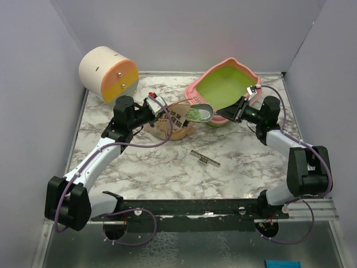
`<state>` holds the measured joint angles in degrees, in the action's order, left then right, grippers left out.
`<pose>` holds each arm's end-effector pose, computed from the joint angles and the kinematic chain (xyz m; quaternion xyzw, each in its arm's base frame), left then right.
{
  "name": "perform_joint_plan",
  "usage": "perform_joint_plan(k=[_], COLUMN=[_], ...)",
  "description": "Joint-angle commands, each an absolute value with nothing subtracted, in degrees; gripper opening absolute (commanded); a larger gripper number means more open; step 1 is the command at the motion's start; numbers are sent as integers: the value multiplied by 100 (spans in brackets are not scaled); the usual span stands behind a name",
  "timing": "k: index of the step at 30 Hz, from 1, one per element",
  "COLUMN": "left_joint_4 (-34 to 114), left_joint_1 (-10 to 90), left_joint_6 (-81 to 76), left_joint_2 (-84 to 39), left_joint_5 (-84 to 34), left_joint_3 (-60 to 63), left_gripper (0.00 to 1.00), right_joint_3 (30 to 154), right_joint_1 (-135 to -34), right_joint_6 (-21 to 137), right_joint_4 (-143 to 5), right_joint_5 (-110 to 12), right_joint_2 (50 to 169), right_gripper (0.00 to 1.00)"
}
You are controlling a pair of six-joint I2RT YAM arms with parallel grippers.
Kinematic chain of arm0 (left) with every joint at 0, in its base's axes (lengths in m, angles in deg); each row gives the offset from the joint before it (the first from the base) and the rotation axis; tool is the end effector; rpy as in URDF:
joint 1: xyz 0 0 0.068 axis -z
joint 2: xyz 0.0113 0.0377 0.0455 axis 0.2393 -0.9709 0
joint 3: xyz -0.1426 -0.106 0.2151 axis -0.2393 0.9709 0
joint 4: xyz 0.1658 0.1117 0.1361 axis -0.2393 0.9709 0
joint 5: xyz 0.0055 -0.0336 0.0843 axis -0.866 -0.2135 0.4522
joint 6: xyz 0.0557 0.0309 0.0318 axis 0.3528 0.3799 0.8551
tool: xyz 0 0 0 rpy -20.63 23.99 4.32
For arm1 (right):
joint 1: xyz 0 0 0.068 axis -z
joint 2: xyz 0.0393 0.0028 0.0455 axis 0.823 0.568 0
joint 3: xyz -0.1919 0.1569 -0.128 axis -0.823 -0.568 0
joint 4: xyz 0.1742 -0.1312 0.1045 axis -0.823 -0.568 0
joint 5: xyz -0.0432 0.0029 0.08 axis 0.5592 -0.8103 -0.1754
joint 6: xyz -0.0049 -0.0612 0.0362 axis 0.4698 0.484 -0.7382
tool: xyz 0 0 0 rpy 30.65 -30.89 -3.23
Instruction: Fill the litter box with clean litter
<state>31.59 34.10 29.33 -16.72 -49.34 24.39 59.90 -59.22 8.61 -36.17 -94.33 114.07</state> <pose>0.2492 -0.1259 0.3253 0.4247 0.6242 -0.2157 0.6193 0.3099 0.0677 0.2567 0.0467 0.7433 0.5825 0.3255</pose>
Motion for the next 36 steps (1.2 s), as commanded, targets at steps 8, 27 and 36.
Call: perform_joint_plan(k=[8, 27, 36], left_joint_4=[2910, 3024, 3030], left_joint_1=[3405, 3405, 3400], left_joint_6=[2798, 2818, 2837], left_joint_2=[-1513, -1627, -1611], left_joint_5=[-4944, -4887, -4861], left_joint_3=[2431, 2371, 2389], left_gripper=[2, 2, 2], right_joint_3=[5869, 6382, 8206], right_joint_1=[-5306, -4435, -4414], right_joint_6=[474, -501, 783], right_joint_4=[-4038, -3306, -4873], right_joint_5=[-9952, -10046, -9266], right_joint_2=[11018, 11100, 11815], right_gripper=[1, 1, 1])
